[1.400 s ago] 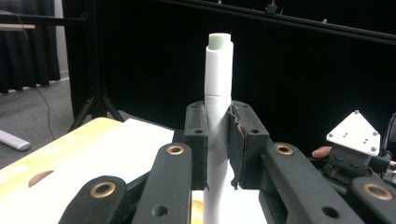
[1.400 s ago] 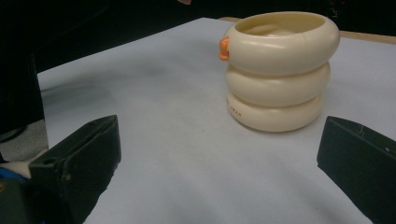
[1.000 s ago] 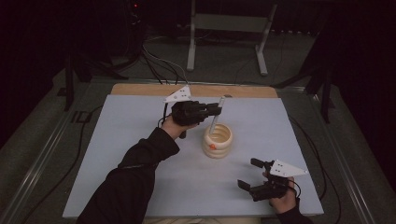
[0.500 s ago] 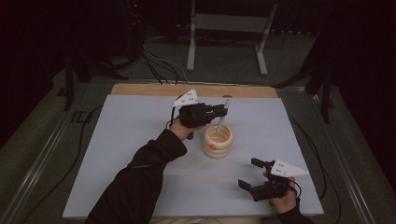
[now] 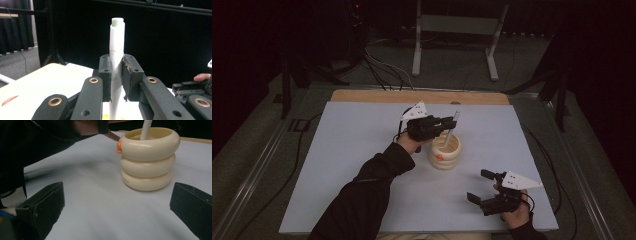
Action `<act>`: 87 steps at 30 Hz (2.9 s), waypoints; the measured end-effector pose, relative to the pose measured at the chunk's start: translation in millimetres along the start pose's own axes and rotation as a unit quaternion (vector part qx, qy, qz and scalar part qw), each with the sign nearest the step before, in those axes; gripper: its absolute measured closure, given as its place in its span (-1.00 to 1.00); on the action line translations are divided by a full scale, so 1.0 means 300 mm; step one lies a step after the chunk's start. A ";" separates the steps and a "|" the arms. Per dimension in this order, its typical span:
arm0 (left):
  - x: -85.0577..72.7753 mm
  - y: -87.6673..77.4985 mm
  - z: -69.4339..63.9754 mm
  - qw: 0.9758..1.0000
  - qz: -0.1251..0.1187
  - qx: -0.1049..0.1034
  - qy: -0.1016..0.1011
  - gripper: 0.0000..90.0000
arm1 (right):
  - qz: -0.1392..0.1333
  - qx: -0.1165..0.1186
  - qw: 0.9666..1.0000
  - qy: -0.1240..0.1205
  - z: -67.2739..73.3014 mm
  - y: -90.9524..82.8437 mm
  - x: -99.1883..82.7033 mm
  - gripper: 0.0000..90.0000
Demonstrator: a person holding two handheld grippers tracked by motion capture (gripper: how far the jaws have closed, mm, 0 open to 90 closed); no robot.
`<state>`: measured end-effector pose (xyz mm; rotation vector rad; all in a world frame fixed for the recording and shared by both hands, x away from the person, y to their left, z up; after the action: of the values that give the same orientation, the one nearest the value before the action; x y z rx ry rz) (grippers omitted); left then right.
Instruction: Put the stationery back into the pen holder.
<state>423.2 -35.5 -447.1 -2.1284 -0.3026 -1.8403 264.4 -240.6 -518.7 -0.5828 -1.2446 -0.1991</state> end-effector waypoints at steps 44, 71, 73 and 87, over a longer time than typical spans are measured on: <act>-0.047 -0.042 -0.011 0.982 0.140 0.101 -0.075 -0.48 | 0.002 -0.003 1.000 -0.001 -0.002 0.001 -0.003 -1.00; 0.016 -0.267 0.034 0.975 0.172 0.121 -0.074 -1.00 | 0.005 -0.003 1.000 0.000 -0.002 0.008 -0.004 -1.00; 0.014 -0.287 0.035 0.973 0.177 0.125 -0.072 -1.00 | 0.004 -0.003 1.000 0.002 -0.002 0.008 -0.003 -1.00; 0.012 -0.439 0.022 0.973 0.167 0.141 -0.075 -1.00 | 0.004 -0.002 1.000 0.001 0.000 0.012 -0.001 -1.00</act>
<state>382.9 89.3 -431.7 -1.9814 -0.2097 -1.3665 265.8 -237.6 -519.9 -0.5903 -1.2398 -0.1958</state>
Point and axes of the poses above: each handheld gripper's, and its own axes: y roughly forward along the jaws, x roughly out of its top, z roughly to its left, the point moved 5 cm from there along y, roughly forward along the jaws, and after that the axes turned 5 degrees about x, right-handed, at the moved point
